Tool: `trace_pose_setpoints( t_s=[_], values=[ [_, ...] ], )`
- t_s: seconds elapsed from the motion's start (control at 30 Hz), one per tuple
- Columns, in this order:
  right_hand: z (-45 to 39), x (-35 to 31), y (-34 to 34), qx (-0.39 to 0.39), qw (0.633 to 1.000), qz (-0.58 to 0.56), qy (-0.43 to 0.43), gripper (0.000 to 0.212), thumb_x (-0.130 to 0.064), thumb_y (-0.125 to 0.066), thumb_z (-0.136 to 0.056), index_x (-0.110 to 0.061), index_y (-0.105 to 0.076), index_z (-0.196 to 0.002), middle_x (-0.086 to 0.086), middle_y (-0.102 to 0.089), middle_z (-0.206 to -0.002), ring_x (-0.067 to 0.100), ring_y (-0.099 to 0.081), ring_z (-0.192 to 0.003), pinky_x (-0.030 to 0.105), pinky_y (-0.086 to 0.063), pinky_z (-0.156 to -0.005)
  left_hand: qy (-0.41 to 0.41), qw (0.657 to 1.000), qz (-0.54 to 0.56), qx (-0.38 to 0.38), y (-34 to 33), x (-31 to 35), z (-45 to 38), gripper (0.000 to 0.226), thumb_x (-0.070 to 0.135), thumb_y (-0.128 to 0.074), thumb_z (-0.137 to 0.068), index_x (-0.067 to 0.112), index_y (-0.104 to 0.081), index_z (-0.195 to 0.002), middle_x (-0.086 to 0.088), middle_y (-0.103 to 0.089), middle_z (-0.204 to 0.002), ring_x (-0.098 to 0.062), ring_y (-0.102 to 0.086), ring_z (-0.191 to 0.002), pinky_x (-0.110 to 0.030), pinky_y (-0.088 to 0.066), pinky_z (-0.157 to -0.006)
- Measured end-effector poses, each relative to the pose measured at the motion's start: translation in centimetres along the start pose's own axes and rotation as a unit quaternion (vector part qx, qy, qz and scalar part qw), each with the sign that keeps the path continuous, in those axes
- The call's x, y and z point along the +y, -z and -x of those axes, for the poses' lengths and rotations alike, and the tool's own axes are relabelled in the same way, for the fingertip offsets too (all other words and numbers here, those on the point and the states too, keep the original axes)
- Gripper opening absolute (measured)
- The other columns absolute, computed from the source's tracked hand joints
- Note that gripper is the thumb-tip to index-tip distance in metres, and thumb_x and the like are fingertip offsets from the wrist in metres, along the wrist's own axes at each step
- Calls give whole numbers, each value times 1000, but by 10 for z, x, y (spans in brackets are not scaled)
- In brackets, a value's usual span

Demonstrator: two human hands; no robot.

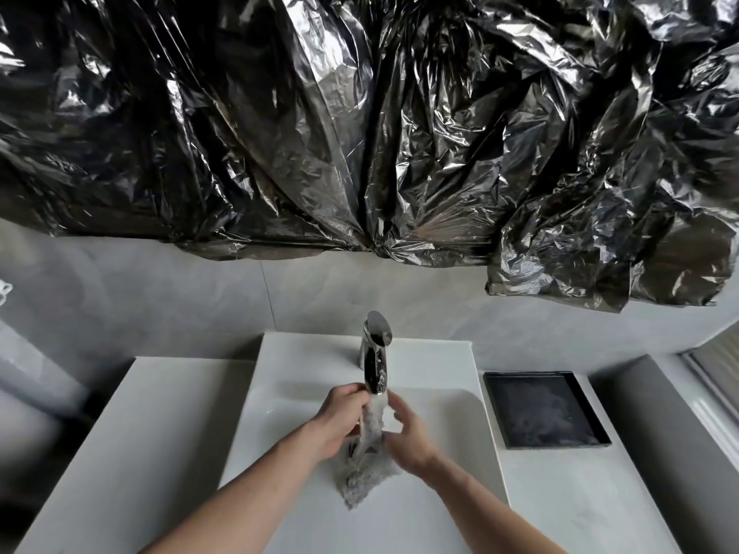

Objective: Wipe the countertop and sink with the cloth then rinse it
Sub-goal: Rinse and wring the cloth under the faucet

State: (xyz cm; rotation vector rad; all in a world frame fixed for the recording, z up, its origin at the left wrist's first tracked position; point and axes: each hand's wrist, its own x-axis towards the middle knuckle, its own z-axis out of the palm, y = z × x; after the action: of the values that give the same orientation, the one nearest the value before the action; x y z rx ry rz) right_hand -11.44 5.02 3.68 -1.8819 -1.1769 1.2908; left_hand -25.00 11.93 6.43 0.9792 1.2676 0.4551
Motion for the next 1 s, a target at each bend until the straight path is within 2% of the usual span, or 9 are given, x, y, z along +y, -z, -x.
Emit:
trace_pose_setpoints(
  t_s=[0.13, 0.2, 0.33, 0.47, 0.6, 0.7, 0.77, 0.9, 1.0],
  values=[
    [-7, -4, -5, -47, 999, 18, 17, 15, -25, -65, -79, -15, -70, -89, -8, -68, -79, 3, -57, -66, 17, -46, -62, -16, 1000, 16, -5, 14, 7, 0, 24, 10, -56, -97, 14, -76, -84, -6, -69, -75, -18, -63, -66, -24, -48, -59],
    [-12, -4, -2, -25, 998, 43, 25, 19, -26, -66, -85, -20, -61, -68, -13, -56, -63, 3, -46, -59, 25, -40, -59, -51, 998, 1, 30, 28, 5, -6, 19, 16, -61, -96, 17, -79, -91, -4, -77, -87, -20, -68, -79, -27, -52, -67],
    [-23, -10, 8, 67, 997, 20, 35, 10, -16, -69, -83, -19, -70, -74, -16, -61, -63, -2, -53, -61, 19, -45, -64, -109, 973, -167, 118, 54, -5, -18, 14, 27, -66, -95, 23, -78, -90, 6, -77, -90, -18, -69, -88, -31, -54, -85],
    [-23, -23, 13, 70, 996, -30, 53, 26, -12, -70, -85, -21, -60, -64, -12, -55, -59, 5, -51, -53, 22, -47, -54, -132, 937, -287, 153, 59, -22, -16, 17, 24, -69, -92, 28, -68, -109, 3, -61, -110, -16, -62, -89, -31, -52, -88],
    [-17, -30, 14, 16, 997, -67, 44, 18, -16, -67, -93, -12, -64, -76, -3, -59, -60, 17, -50, -52, 27, -45, -52, -175, 933, -312, 37, 37, -35, -4, 52, 19, -70, -84, 30, -55, -132, 13, -52, -127, -9, -54, -115, -25, -44, -102],
    [-12, -32, 17, -31, 996, -69, 55, 35, -34, -70, -92, 0, -69, -93, 3, -71, -73, 18, -65, -62, 28, -54, -59, -162, 946, -279, 18, 21, -35, 0, 35, 27, -68, -88, 41, -58, -119, 19, -67, -114, -1, -59, -109, -27, -49, -96],
    [-14, -28, 18, -11, 997, -43, 63, 42, -45, -75, -82, -4, -69, -90, -1, -69, -74, 12, -63, -67, 27, -52, -66, -163, 951, -258, 55, 19, -34, -2, 11, 30, -66, -89, 39, -61, -91, 16, -74, -85, 0, -66, -85, -29, -54, -79],
    [-18, -6, 21, 10, 999, -9, 48, 49, -52, -81, -58, -21, -69, -95, -7, -72, -87, 8, -65, -71, 26, -54, -66, -202, 952, -215, 79, 24, -29, -4, 25, 40, -71, -85, 25, -56, -71, 13, -65, -64, -8, -56, -61, -31, -47, -67],
    [-17, 10, 21, -27, 989, 139, 48, 23, -47, -74, -74, -39, -66, -94, -9, -74, -91, -1, -62, -67, 18, -48, -64, -182, 965, -179, 58, 30, -29, -8, 28, 38, -69, -80, 18, -53, -68, -1, -64, -61, -16, -59, -57, -33, -49, -66]
  ],
)
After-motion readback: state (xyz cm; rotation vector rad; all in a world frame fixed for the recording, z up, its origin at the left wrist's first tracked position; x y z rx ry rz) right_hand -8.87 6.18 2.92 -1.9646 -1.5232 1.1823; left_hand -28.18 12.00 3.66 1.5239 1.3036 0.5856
